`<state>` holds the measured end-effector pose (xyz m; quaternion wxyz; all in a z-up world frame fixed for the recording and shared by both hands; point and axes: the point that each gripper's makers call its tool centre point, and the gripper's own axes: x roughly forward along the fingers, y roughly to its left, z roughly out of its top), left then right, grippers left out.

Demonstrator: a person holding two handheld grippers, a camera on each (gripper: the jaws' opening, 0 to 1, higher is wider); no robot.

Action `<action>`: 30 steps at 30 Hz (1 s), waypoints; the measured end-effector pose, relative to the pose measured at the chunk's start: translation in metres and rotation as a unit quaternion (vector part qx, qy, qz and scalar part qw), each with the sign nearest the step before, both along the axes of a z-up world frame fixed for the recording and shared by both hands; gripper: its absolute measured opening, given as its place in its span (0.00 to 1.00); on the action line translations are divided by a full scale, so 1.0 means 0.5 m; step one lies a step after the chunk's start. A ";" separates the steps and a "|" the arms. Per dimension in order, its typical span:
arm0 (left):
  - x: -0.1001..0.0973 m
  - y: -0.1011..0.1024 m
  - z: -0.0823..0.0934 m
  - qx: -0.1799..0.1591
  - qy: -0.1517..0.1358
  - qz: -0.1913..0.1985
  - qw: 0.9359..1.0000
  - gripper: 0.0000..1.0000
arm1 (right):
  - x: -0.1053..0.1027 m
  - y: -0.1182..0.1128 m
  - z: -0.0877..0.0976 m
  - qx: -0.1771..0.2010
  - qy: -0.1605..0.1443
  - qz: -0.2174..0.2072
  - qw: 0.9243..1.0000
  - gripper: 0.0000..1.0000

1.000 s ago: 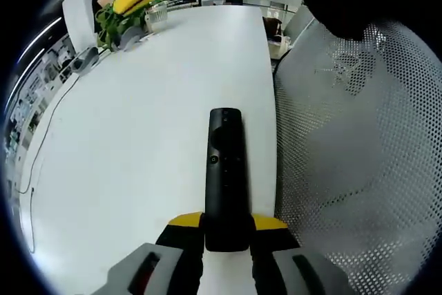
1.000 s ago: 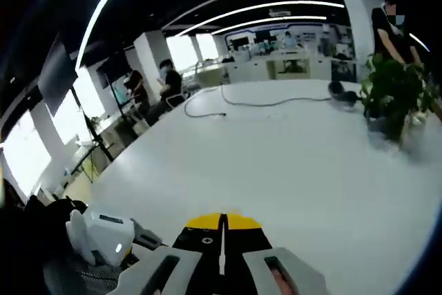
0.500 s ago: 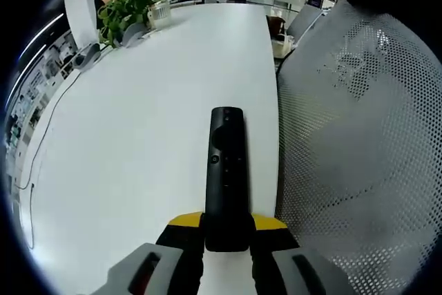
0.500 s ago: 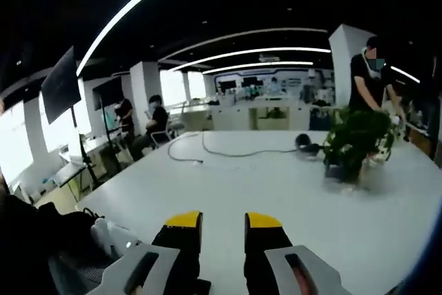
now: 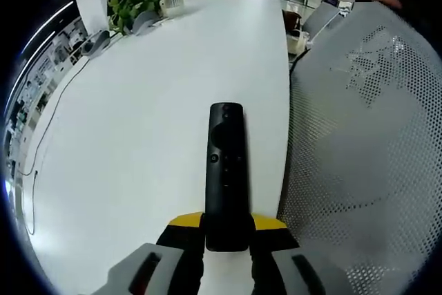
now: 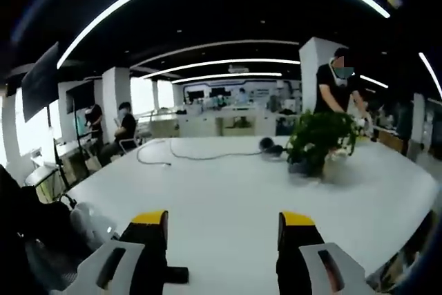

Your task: Press the specified remote control buttons in sequence, fully releasing each button before pressing the next.

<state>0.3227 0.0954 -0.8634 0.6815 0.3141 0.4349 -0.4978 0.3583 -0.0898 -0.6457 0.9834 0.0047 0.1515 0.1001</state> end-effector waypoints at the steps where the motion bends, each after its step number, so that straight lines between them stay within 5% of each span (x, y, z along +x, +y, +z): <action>1: 0.000 0.000 0.000 -0.001 0.000 -0.001 1.000 0.24 | 0.002 -0.002 -0.002 -0.004 -0.004 -0.005 1.000 0.73; 4: 0.000 -0.002 0.000 0.003 0.000 0.000 1.000 0.24 | 0.007 -0.009 -0.015 -0.009 0.009 -0.017 1.000 0.76; 7: 0.001 -0.001 0.000 0.008 0.001 0.000 1.000 0.24 | 0.013 -0.028 -0.002 -0.041 -0.019 -0.041 0.998 0.78; 9: 0.001 -0.001 0.000 0.008 0.004 -0.007 1.000 0.23 | 0.011 -0.032 -0.010 -0.038 -0.009 -0.048 0.998 0.79; 13: 0.003 0.001 0.001 0.011 0.012 -0.017 1.000 0.23 | 0.006 -0.061 -0.024 -0.070 0.006 -0.077 0.995 0.70; 17: 0.011 0.009 0.000 0.023 0.007 -0.031 0.999 0.22 | 0.008 -0.065 -0.020 -0.058 -0.002 -0.084 0.995 0.70; 30: 0.119 0.042 0.022 0.047 -0.011 -0.035 0.998 0.23 | 0.008 -0.066 -0.034 -0.086 0.011 -0.080 0.993 0.70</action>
